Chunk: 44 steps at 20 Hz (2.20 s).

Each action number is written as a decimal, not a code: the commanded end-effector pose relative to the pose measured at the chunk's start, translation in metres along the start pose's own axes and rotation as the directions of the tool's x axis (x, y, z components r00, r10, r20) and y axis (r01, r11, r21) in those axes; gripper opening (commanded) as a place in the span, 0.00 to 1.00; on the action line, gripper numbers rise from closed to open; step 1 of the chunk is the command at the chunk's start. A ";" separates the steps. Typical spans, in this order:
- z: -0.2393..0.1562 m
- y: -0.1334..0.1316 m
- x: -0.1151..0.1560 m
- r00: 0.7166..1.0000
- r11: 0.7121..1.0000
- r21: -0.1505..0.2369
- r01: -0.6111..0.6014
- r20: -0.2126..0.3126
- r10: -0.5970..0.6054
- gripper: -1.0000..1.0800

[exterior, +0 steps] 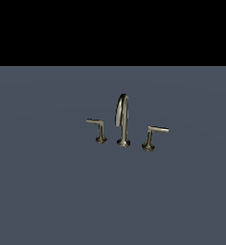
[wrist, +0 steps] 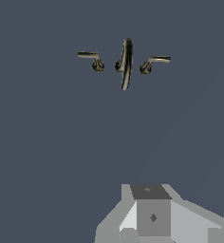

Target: Turn on the faucet by rotating a designated handle.

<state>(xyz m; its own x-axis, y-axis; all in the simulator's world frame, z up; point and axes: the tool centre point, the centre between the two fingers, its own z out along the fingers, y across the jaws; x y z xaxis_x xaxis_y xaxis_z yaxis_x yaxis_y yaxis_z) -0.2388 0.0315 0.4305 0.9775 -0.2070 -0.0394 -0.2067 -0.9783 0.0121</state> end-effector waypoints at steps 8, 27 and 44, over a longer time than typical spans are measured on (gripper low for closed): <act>0.043 -0.039 0.020 0.979 0.979 0.007 -0.205 -0.001 0.205 0.00; 0.127 -0.102 0.085 0.816 0.815 0.022 -0.579 0.004 0.579 0.00; 0.194 -0.130 0.155 0.581 0.581 0.032 -0.813 0.010 0.814 0.00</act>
<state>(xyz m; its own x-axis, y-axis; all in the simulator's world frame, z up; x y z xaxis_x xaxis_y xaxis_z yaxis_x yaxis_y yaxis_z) -0.0752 0.1256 0.2354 0.4268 -0.9041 -0.0237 -0.9042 -0.4270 0.0077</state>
